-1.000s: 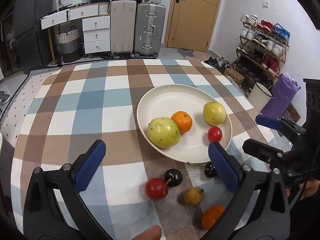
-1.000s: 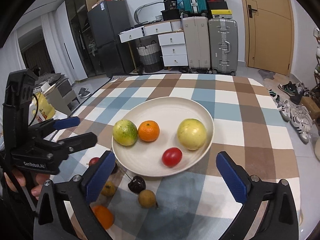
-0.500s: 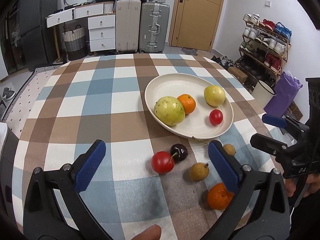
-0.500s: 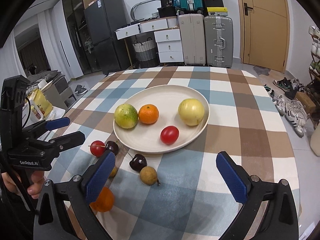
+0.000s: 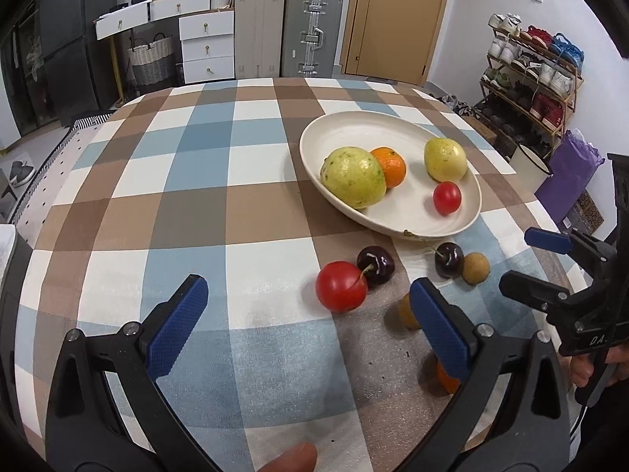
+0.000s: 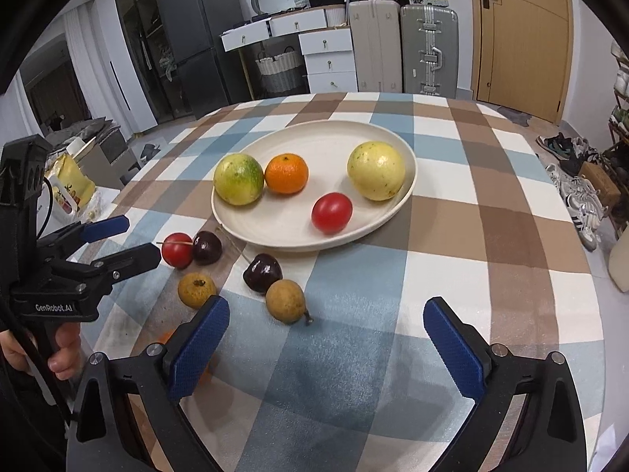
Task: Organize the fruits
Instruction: 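Move the left gripper to the large red tomato while the right gripper reaches the brown round fruit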
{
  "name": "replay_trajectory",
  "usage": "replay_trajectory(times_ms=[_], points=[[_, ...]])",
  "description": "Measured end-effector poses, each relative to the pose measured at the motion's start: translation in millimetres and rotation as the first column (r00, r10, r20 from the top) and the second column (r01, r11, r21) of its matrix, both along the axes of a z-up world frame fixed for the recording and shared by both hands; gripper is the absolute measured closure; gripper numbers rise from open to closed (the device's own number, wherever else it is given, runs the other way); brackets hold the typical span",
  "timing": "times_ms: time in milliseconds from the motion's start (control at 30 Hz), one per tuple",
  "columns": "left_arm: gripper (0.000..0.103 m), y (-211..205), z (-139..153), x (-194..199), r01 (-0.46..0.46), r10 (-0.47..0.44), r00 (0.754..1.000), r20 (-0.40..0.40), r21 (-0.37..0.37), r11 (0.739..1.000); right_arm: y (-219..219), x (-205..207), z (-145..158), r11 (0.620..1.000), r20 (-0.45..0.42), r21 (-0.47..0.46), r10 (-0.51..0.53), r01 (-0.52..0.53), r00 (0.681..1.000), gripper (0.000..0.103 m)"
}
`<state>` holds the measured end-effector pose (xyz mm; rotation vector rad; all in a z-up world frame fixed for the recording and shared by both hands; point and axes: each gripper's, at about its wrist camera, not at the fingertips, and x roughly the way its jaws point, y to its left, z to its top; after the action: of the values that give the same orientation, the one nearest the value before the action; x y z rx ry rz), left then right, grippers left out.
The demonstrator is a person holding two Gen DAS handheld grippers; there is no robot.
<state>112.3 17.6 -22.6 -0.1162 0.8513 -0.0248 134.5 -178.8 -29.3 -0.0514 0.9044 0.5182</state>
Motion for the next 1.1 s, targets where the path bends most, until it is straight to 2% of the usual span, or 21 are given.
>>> replay_trajectory(times_ms=[167, 267, 600, 767, 900, 1100], points=[[0.001, 3.7, -8.2, 5.5, -0.011, 0.011, 1.000, -0.019, 0.002, 1.000, 6.3, 2.4, -7.9, 1.000, -0.017, -0.014, 0.014, -0.015, 1.000, 0.006], [0.001, 4.2, -13.0, 8.2, -0.014, 0.013, 0.999, -0.030, -0.003, 1.000, 9.9, 3.5, -11.0, 0.999, -0.019, -0.031, 0.023, -0.024, 1.000, 0.014], [0.004, 8.0, -27.6, 22.6, -0.025, 0.023, 0.998, -0.064, -0.026, 0.999, 17.5, 4.2, -15.5, 0.997, -0.011, -0.066, 0.048, -0.048, 0.999, 0.020], [0.016, 5.2, -32.1, 28.3, -0.009, 0.008, 0.997, -0.074, -0.010, 1.000, 24.3, 5.4, -19.4, 0.994, -0.013, -0.091, 0.067, -0.067, 0.998, 0.027], [0.023, 3.3, -31.6, 29.9, 0.017, -0.019, 0.998, -0.061, -0.029, 0.999, 30.8, 4.3, -20.9, 0.989, 0.002, -0.123, 0.084, -0.083, 0.996, 0.034], [0.053, -2.4, -28.0, 25.1, 0.078, -0.081, 0.996, -0.028, -0.072, 0.994, 37.6, 3.3, -19.7, 0.987, 0.010, -0.125, 0.104, -0.102, 0.995, 0.043]])
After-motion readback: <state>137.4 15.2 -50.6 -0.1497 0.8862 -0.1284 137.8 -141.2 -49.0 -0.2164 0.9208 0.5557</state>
